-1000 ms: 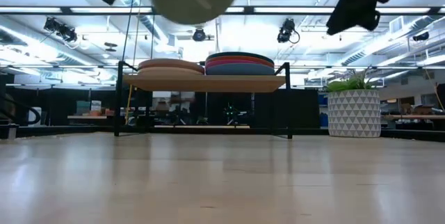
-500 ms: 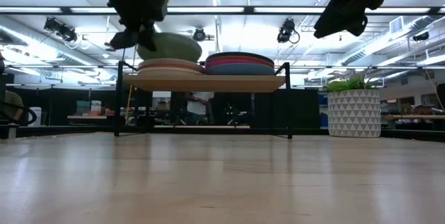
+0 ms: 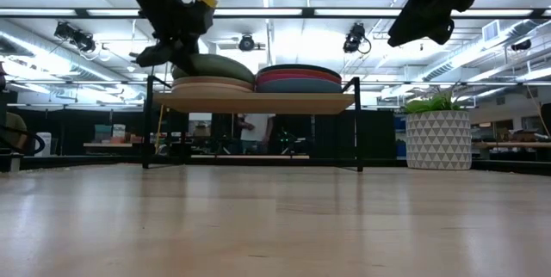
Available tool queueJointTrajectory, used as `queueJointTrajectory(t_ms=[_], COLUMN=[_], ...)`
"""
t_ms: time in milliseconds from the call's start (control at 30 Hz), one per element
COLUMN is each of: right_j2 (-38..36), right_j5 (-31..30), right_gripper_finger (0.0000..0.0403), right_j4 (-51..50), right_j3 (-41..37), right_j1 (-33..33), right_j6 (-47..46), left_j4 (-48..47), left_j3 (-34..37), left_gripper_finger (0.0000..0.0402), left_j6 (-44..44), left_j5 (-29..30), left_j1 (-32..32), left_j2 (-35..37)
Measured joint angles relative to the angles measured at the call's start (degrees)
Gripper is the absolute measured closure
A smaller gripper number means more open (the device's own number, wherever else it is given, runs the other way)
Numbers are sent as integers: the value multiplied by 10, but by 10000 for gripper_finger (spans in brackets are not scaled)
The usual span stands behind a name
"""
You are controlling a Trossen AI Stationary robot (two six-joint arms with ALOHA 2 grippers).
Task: Place and stack plates onto a shelf
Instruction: Stack the light blue plate on top of the gray plate on the shelf, then return to Home Position
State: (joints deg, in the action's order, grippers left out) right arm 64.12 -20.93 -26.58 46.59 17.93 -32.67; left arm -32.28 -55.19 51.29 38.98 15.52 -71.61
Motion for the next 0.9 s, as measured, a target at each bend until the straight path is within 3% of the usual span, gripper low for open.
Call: queueJointTrajectory(t_ms=[167, 400, 567, 733, 900], right_j2=[0, 0, 0, 0, 5], right_j5=[0, 0, 0, -4, -6], right_gripper_finger=[303, 303, 303, 303, 303], right_j4=[0, 0, 5, 15, 19], right_j3=[0, 0, 0, 0, 0], right_j1=[0, 0, 0, 0, 0], right_j6=[-1, -5, -7, -6, -2], left_j4=[-52, -172, -164, -113, -80], left_j3=[-51, -147, -147, -121, -79], left_gripper_finger=[253, 233, 233, 233, 233], left_j6=[-52, -162, -212, -305, -317], left_j5=[-26, -170, -162, -211, -211], left_j1=[0, 8, 20, 69, 102], left_j2=[0, 0, 0, -9, -25])
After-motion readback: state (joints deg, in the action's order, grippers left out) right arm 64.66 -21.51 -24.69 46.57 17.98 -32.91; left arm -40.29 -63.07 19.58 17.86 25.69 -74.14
